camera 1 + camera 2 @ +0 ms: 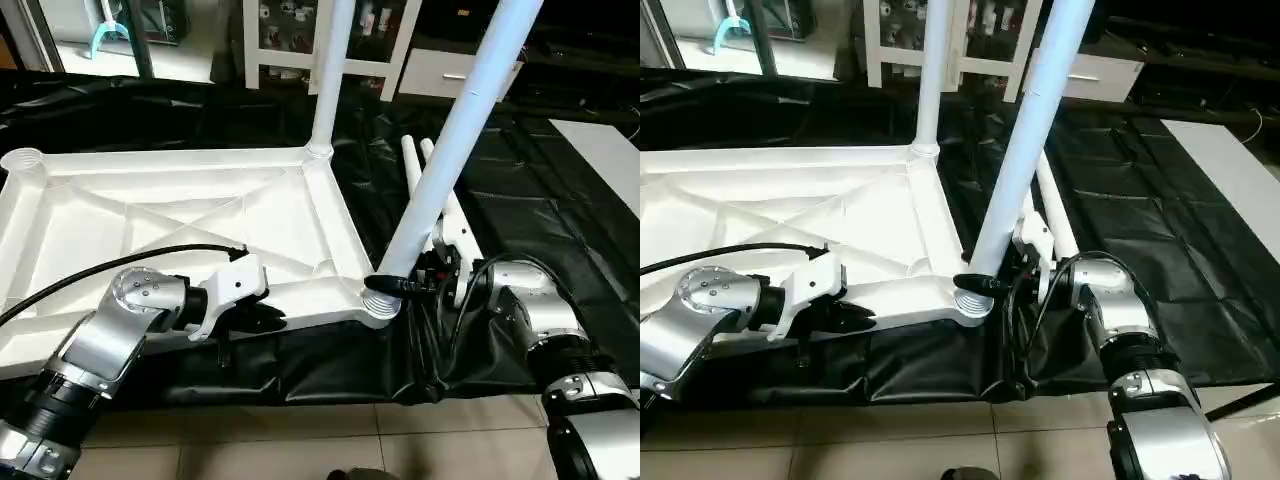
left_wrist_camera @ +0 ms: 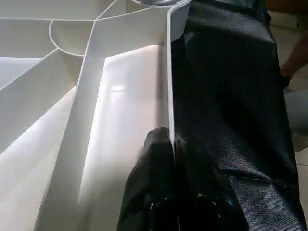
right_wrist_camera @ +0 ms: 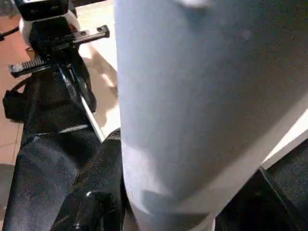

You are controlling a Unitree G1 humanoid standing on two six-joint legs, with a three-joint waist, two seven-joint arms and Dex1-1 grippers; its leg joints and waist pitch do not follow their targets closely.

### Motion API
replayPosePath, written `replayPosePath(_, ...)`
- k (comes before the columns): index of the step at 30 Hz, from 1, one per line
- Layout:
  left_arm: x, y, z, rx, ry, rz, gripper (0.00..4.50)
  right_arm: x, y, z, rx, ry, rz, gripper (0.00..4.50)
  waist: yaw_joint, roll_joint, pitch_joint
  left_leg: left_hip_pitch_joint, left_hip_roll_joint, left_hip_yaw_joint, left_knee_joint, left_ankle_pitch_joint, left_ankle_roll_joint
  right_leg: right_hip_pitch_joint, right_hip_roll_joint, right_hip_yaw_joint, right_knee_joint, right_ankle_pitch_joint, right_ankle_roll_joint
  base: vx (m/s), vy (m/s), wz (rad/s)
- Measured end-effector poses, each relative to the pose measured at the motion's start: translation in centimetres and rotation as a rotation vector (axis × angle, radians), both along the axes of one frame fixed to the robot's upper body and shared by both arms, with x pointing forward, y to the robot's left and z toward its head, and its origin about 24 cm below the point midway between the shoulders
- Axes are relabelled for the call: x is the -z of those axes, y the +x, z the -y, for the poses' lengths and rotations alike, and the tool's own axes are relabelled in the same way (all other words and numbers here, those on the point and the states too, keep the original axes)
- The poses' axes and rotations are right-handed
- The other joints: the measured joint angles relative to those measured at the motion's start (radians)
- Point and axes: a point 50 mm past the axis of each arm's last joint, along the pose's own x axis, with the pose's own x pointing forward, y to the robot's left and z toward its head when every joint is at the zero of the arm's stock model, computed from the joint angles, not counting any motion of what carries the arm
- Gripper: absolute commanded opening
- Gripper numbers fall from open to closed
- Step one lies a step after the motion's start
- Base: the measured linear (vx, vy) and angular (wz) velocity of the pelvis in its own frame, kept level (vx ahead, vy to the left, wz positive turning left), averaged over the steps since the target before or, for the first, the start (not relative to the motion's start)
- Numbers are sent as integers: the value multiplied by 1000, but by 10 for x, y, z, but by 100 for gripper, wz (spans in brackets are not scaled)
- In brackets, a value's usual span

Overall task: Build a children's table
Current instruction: Insert table leg to table base

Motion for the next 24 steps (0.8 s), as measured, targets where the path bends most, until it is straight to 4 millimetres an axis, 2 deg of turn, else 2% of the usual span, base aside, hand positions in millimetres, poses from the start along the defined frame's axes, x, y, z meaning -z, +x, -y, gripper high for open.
replayPosePath(4, 2, 0, 0, 4, 0, -5, 0, 1, -1, 1, -9, -9, 10, 189, 0, 4, -6, 0, 0, 0, -1, 0, 0, 0, 0, 0, 0, 0, 0, 0, 0, 0)
replayPosePath(13, 3, 1, -1, -40, -8, -31, 0, 6, 1, -5, 50, 4, -4, 189, -2, 1, -11, 0, 2, -1, -1, 0, 0, 2, 2, 0, -1, -5, 9, 0, 0, 0)
replayPosePath(17, 6, 4, 1, -146, -22, -61, 0, 11, 5, -17, 141, 22, -6, 189, -7, 2, -11, 1, 3, -3, -2, 0, -1, 4, 4, -1, -8, -7, 11, -15, 1, -1)
replayPosePath(20, 10, 8, 6, -263, -36, -75, 0, 14, 11, -26, 269, 19, 12, 189, -20, 7, -8, 5, 2, -7, 1, 0, 0, 1, 3, -5, -15, -21, 31, -86, 17, -8)
replayPosePath(22, 14, 11, 23, -368, -83, -102, 0, 14, 21, -33, 447, -5, 41, 189, -35, 14, -4, 7, 1, -15, 2, 0, 0, 5, 2, -16, -33, -26, 35, -93, 51, -19)
replayPosePath(24, 16, 10, 40, -431, -118, -126, 0, 13, 29, -36, 576, -20, 51, 189, -48, 26, 8, 5, 2, -31, 1, 0, 0, 18, 0, -43, -59, -33, 35, -43, 35, -10)
